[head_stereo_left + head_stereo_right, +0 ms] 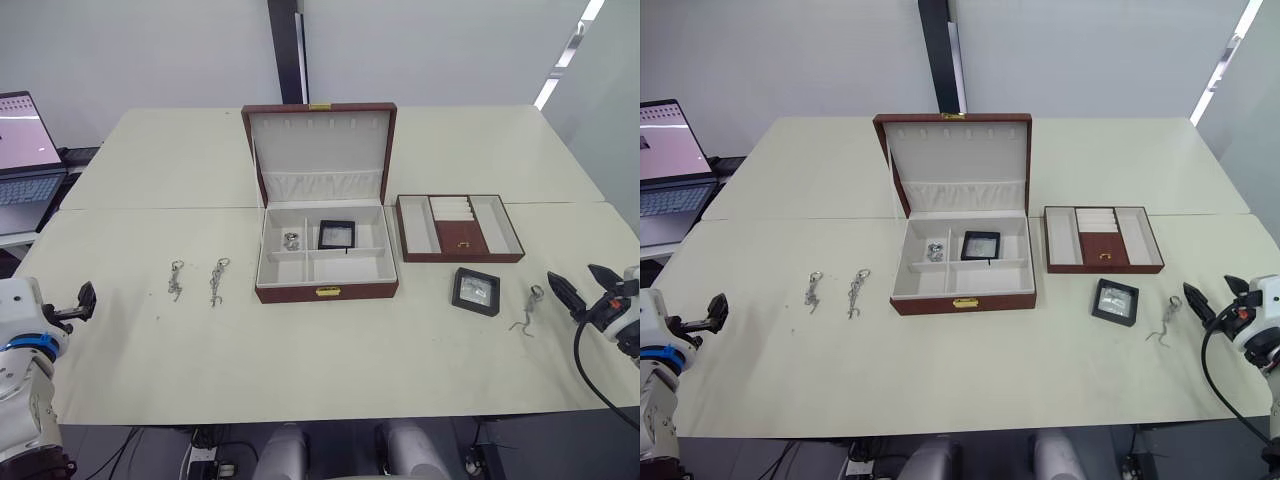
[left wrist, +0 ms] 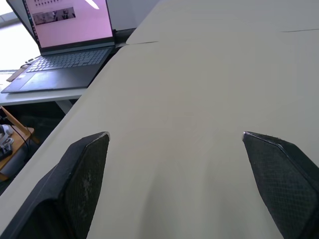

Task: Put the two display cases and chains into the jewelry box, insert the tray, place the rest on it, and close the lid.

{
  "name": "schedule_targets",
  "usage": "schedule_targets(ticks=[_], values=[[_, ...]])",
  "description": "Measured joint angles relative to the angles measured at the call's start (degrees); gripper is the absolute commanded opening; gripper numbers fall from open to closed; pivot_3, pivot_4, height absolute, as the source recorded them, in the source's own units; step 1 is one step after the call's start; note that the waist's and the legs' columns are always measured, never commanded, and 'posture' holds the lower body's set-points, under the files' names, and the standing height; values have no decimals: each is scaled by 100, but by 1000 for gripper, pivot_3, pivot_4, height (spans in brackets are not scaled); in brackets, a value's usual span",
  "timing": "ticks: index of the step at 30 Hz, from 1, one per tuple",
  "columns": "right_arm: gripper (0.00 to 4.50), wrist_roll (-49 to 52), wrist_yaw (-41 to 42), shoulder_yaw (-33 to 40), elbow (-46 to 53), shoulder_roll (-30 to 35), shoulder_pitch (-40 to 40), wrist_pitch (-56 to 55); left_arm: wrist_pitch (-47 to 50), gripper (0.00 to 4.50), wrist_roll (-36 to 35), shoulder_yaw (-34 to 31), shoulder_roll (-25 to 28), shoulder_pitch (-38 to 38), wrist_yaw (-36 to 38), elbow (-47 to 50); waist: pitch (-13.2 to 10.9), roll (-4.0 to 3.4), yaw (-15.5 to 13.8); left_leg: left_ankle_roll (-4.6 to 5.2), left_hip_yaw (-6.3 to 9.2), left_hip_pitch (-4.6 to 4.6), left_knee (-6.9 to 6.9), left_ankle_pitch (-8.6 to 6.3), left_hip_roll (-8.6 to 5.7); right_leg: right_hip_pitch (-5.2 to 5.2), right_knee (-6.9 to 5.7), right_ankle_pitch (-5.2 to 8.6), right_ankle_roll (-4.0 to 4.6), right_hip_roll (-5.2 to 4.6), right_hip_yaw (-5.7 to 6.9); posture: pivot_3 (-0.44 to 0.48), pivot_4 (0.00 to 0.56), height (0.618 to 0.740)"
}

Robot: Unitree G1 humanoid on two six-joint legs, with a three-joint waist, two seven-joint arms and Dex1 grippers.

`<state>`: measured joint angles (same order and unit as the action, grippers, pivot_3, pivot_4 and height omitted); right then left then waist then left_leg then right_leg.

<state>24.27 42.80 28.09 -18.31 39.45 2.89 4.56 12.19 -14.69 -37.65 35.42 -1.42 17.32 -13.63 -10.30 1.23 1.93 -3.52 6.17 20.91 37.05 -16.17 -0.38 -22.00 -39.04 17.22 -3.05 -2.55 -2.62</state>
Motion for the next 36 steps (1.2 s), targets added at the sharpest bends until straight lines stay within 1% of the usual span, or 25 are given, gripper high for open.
schedule_targets(ticks=[3,5,9,12,15,19,26,29,36], values=[[4500,221,252,-36,328,2,-1,220,-6,4424,-52,0,-116,8,-86,59,3,-6,2,0,-1,0,0,0,0,0,0,0,0,0,-2,0,150,740],[4500,461,535,-233,908,16,10,495,-22,4424,-105,41,-313,17,-102,233,4,-7,8,0,2,0,1,0,3,1,0,0,0,1,1,0,150,740],[4500,903,1000,-674,2041,175,22,1122,-10,4424,-233,203,-544,-44,-92,499,6,-5,-12,0,6,3,1,0,1,1,1,0,0,-1,5,0,150,740],[4500,1153,1247,-1022,2826,326,52,1554,17,4424,-323,435,-728,-135,-37,678,7,-3,-21,0,6,3,3,0,-1,5,2,0,-1,-5,6,0,150,740],[4500,1285,1420,-1409,3373,439,133,1827,36,4424,-327,751,-902,-238,-15,706,10,1,-23,0,8,3,4,0,-5,5,3,-1,-1,-5,8,0,150,740],[4500,1301,1503,-1765,3810,500,377,2040,48,4424,-320,1091,-1064,-543,-39,707,12,5,-25,0,9,3,4,0,-5,5,4,-1,-1,-4,11,0,150,740],[4500,1284,1546,-2135,4110,509,785,2167,49,4424,-235,1466,-1418,-763,-210,661,13,8,-20,-1,10,2,4,0,-4,5,5,-1,-1,-3,11,0,150,740],[4500,1268,1533,-2197,4097,503,801,2168,53,4424,-191,1502,-1483,-703,-299,629,13,10,-18,0,10,3,3,0,-3,4,5,-1,-1,-2,11,0,150,740],[4500,1220,1468,-2246,4054,503,808,2167,183,4424,-204,1482,-1438,-542,-418,624,15,10,-22,0,10,2,3,0,-4,4,4,-1,-1,-2,11,0,150,740]])
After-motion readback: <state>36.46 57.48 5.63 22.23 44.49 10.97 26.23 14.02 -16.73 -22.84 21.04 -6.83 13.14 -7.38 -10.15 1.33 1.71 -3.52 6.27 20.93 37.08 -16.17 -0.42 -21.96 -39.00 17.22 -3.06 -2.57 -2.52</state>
